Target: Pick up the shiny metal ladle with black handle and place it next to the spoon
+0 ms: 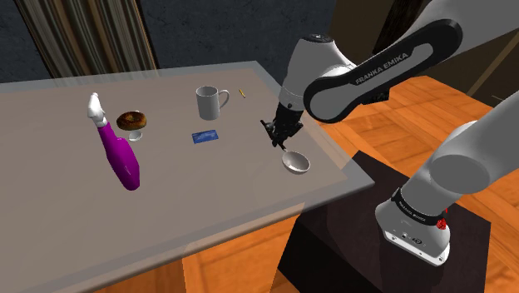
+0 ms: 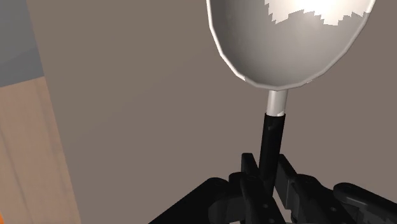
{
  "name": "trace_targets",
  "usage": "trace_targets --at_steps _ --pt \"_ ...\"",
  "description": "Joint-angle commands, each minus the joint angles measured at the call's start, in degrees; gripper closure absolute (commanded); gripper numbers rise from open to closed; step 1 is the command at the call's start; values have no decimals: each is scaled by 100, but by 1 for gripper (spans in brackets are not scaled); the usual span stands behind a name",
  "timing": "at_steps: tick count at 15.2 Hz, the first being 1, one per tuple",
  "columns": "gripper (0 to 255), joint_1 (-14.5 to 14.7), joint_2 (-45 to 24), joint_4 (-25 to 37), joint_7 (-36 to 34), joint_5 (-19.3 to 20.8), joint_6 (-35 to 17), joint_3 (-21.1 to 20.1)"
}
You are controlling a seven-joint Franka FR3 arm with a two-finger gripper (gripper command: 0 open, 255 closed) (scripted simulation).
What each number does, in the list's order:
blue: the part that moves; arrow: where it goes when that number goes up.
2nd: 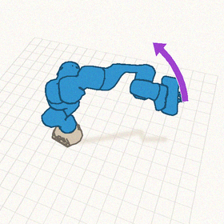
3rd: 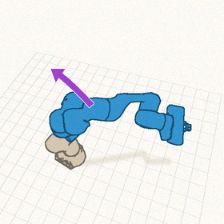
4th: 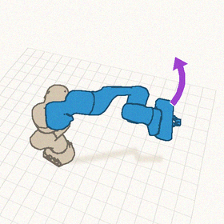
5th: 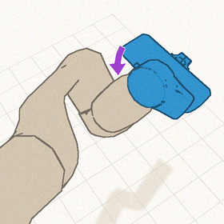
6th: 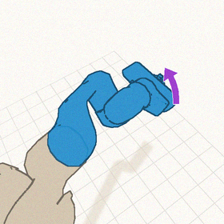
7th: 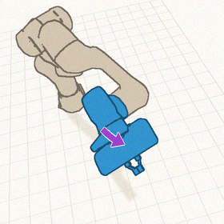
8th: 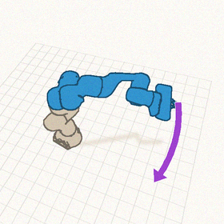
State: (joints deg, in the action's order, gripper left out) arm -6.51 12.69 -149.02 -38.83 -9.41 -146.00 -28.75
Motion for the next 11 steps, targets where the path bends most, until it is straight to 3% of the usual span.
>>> trace_targets --at_steps 1,11 --pt "255 27 109 33 42 -54 146 28" --pt "255 113 690 395 187 -213 1069 214"
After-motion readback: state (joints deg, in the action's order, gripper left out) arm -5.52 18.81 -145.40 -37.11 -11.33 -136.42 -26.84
